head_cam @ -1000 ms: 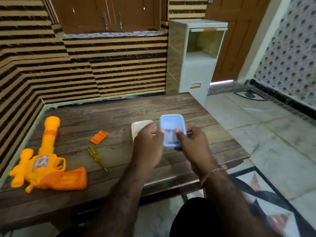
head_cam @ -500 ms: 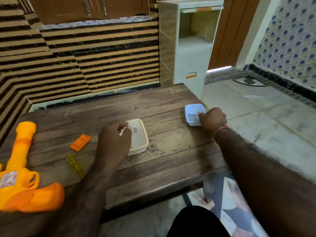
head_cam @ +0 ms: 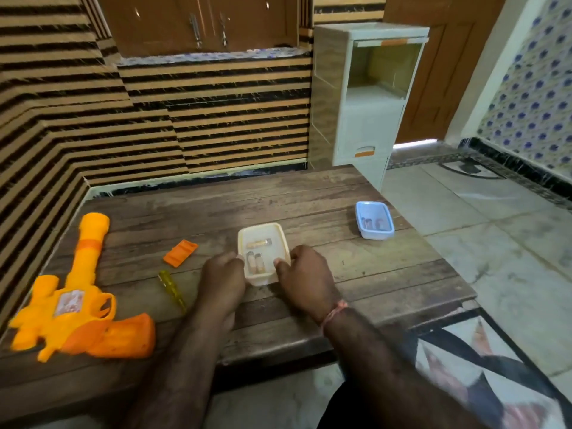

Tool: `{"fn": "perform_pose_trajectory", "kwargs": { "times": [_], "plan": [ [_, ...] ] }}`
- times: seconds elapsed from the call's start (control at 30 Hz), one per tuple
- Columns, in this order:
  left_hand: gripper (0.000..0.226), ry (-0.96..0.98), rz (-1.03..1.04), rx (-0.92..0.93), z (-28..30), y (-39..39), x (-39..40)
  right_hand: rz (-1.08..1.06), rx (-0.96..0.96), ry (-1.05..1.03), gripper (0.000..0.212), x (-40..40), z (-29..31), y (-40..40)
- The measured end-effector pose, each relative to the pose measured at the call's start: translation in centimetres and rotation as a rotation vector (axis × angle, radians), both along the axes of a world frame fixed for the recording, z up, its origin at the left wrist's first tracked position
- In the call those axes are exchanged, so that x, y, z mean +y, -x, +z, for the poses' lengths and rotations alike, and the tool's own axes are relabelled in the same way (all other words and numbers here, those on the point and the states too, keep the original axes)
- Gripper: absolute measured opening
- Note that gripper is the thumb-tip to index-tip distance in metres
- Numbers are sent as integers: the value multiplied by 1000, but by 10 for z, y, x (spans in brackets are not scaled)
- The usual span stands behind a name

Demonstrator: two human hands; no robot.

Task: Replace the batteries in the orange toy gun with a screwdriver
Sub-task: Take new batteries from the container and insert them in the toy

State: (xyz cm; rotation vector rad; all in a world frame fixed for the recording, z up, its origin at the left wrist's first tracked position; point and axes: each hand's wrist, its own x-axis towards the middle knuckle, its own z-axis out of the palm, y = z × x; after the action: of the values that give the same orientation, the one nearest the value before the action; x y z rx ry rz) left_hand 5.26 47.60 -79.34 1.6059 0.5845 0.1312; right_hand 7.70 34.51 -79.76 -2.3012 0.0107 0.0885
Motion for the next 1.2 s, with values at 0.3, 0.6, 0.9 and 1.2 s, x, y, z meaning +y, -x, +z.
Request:
{"fn": "perform_pose_trajectory", "kwargs": {
  "times": [0.3, 0.6, 0.9, 1.2],
  "plan": [
    [34, 676, 223, -150, 4, 91, 16, -42, -41, -635, 19, 23, 18, 90],
    [41, 1149, 158, -366, 0, 136, 39, 407, -194, -368, 26, 37, 24, 142],
    [56, 1159, 35, -274, 4, 134, 36, 707, -728, 272, 66, 40, 10, 133],
    [75, 1142, 145, -291, -8, 129, 30, 620, -862, 378, 59, 56, -7, 151]
  ]
}}
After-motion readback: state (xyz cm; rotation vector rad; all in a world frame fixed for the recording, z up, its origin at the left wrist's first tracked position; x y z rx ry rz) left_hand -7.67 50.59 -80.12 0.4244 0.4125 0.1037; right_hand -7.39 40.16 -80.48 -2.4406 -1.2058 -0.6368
